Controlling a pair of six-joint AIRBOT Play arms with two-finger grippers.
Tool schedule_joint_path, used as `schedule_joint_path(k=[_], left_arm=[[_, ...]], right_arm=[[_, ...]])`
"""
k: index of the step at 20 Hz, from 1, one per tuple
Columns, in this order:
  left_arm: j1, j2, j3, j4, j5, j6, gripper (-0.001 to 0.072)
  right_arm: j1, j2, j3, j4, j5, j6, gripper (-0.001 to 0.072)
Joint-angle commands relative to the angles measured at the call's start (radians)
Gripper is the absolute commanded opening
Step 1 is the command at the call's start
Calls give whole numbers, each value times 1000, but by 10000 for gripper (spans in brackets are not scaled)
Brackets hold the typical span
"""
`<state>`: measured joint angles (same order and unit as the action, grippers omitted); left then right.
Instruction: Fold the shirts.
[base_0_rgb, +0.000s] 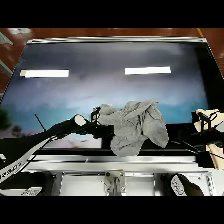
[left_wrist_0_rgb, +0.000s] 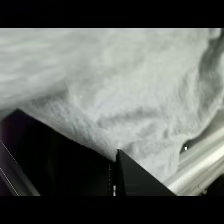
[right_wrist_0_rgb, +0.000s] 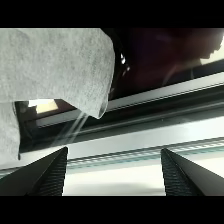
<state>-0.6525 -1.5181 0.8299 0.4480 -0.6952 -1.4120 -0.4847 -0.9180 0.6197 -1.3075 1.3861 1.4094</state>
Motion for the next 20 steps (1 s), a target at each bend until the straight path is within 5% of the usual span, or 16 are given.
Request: schedule_joint_path(k=[1,11,12,13,14,20], left_arm=[[0,13,14,-1,-85,59,31],[34,247,14,71,-66,76,30],[50,266,14,90,-77,76,30],[71,286,14,104,-89,76,30],[94,311,14,118,-92,76,30],[314,582,99,196,-91,84,28]], right_arm=[[0,-14,-106,52,-92,-1,690],[159,-268,-179,331,-446,-42,689],[199,-283,-178,363,-471,-44,541],[227,-285,-173,372,-480,-45,225],[245,-285,-151,364,-447,-47,63],[243,-71,187,310,-149,-217,55]])
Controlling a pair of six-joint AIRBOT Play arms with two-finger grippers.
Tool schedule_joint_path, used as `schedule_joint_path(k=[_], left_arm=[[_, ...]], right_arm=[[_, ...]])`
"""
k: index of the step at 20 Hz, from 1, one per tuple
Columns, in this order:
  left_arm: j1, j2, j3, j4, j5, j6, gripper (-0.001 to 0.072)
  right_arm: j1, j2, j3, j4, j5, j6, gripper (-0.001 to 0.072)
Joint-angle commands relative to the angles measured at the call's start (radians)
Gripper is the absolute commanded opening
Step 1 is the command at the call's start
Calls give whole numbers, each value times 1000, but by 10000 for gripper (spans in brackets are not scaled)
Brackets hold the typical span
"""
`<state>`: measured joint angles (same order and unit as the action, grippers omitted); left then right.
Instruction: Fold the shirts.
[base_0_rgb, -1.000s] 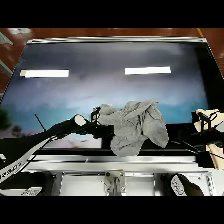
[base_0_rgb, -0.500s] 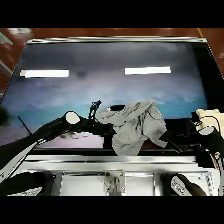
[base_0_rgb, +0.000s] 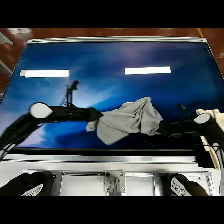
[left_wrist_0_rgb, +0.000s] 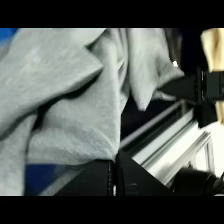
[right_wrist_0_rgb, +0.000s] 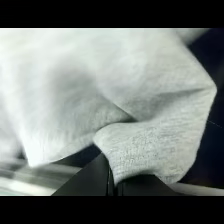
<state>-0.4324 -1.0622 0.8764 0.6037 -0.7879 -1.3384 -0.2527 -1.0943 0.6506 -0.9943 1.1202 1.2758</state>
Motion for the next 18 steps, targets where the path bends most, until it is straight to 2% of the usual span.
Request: schedule_joint_path(k=[1,4,7,9,10,12,14,16,18], left_arm=[[125,188,111,53,6,23,28],[178,357,319,142,110,21,28],[240,470,510,192,234,17,29],[304,512,603,240,222,6,29],[335,525,631,281,205,-29,28],[399,556,654,394,123,-126,29],[448,587,654,492,-29,-183,29],[470,597,654,628,-205,-182,29],[477,594,650,759,-343,-182,30]], right_arm=[[11,169,241,-2,119,-89,55],[11,348,540,-2,29,-72,55],[11,447,817,-26,-93,-14,55],[11,472,963,-75,-117,28,55],[11,473,1016,-94,-116,56,55],[11,490,1087,-121,-103,117,55],[11,507,1120,-182,-28,130,55],[11,512,1120,-260,126,203,55],[11,493,1120,-346,326,222,55]])
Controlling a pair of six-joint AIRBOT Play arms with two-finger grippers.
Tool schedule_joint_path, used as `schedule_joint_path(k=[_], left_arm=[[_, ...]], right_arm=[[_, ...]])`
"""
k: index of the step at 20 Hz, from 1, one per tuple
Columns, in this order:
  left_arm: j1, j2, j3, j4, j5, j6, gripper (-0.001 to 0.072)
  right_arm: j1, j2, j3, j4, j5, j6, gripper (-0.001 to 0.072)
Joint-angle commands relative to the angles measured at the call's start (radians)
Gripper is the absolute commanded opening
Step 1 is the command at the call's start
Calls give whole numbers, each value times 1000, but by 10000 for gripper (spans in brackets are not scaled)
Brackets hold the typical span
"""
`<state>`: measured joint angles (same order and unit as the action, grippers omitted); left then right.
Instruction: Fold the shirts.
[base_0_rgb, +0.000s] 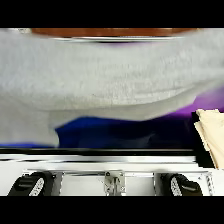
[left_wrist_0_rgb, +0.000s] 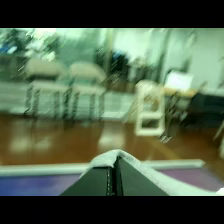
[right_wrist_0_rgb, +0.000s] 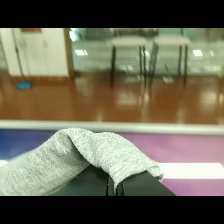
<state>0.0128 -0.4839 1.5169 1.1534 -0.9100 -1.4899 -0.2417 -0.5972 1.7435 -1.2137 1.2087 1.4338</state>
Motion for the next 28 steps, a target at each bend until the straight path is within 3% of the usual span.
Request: schedule_joint_path(k=[1,4,6,8,11,14,16,20,21,22,23,24,28], left_arm=[[32,11,-5,261,-246,-31,29],[31,-52,-96,313,-232,-31,29],[31,-130,-147,305,-232,-34,29],[31,-243,-177,287,-230,-34,30],[31,-450,-182,206,-190,-34,30],[31,-666,-182,87,-88,-34,30],[30,-795,-182,-21,-58,-34,30],[18,-974,-182,-185,-105,-34,33],[15,-996,-182,-204,-123,-34,76],[15,-1009,-182,-204,-145,-33,183],[23,-1012,-182,-203,-197,-21,482],[40,-1011,-181,-192,-257,-4,661],[163,-983,-209,-114,-507,23,652]], right_arm=[[0,-23,24,-150,325,67,55],[1,-127,-46,-123,483,77,55],[1,-212,-153,-120,506,78,55],[1,-297,-276,-120,422,78,55],[1,-464,-418,-111,125,73,55],[2,-706,-431,22,-83,70,55],[2,-834,-431,138,-139,75,55],[2,-946,-431,283,-97,100,85],[2,-946,-430,283,-91,100,236],[-1,-945,-430,290,-67,98,595],[-10,-943,-420,288,-13,64,694],[-28,-943,-398,262,68,13,694],[-132,-904,-352,-3,417,-45,690]])
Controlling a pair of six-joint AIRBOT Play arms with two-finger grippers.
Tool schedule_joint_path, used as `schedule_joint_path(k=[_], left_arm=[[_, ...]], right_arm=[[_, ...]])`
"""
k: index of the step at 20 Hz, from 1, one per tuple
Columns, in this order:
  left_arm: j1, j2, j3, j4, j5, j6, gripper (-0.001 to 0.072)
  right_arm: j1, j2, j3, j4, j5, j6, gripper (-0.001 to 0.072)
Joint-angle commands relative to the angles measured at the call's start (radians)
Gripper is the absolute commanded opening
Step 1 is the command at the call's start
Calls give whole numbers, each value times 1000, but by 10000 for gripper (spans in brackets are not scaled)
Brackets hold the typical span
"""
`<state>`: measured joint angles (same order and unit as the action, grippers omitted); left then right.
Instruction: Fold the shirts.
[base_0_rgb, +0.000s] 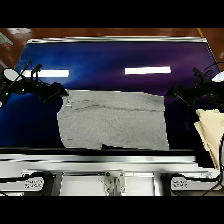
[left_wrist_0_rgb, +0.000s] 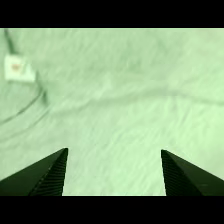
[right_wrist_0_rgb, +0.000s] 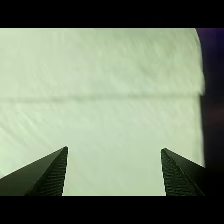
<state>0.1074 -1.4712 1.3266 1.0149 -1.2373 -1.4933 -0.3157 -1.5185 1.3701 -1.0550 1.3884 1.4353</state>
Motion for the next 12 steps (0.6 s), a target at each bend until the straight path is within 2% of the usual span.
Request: schedule_joint_path(k=[1,3,6,7,9,12], left_arm=[[103,36,-69,25,-209,45,651],[154,132,-259,25,-203,92,651],[203,234,-601,-9,-56,110,651],[210,245,-690,-55,-20,155,651],[211,245,-795,-109,31,217,651],[211,245,-827,-116,57,278,650]], right_arm=[[-89,39,13,-230,283,-46,690],[-164,100,-54,-233,296,-53,690],[-241,200,-246,-196,203,-60,691],[-246,224,-304,-196,188,-60,691],[-245,272,-414,-169,182,-61,691],[-245,336,-529,-127,171,-71,690]])
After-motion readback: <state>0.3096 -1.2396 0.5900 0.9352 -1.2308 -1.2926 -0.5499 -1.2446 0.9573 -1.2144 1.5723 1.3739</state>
